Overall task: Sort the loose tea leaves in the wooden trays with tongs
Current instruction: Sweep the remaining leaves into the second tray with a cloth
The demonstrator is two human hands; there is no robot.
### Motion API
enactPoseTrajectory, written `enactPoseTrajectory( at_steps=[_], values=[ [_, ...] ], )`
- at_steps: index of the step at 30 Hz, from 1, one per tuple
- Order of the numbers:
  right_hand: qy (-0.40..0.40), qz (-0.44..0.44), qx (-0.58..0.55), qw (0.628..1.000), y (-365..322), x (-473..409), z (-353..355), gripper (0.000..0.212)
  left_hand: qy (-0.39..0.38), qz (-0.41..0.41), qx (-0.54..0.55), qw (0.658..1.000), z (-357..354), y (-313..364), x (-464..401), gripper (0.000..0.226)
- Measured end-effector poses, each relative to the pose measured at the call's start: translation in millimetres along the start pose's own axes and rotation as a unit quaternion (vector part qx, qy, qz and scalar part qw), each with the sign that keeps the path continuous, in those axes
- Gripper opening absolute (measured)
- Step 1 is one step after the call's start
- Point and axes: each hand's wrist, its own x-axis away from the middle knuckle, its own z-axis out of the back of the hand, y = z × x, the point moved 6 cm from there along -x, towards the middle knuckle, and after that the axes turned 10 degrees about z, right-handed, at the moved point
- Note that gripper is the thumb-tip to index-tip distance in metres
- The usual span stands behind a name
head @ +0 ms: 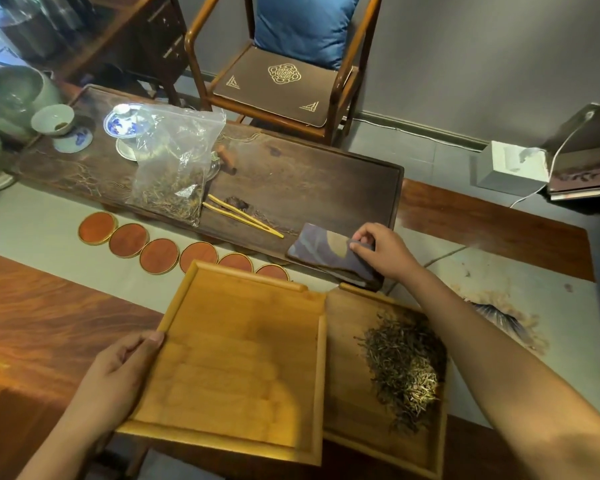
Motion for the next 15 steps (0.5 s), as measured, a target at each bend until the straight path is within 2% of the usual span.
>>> enactPoseTrajectory(
  at_steps=[2,4,6,8,13,15],
  values=[
    [-0.008,0.001,0.025,1.000,-2,1,2,0.011,0.001,-0.002,0.007,1.000,0,-1,0,0.025],
    [0.028,-0.007,0.042,0.999,-6,9,11,0.021,0.001,-0.007,0.013,1.000,-1,-1,2,0.026],
    [0.099,-0.030,0.025,0.994,-20,29,23,0.015,0.000,-0.015,0.024,1.000,-2,0,3,0.027],
    [0.125,-0.063,-0.021,0.990,-39,59,19,0.008,0.007,-0.024,0.042,0.999,-1,1,5,0.026],
    [0.042,-0.139,-0.217,0.965,-114,137,-35,0.026,0.016,-0.062,0.067,0.996,-1,11,7,0.025],
    [0.045,-0.173,-0.246,0.952,-138,156,-52,0.033,0.004,-0.082,0.064,0.995,1,16,6,0.026]
  ],
)
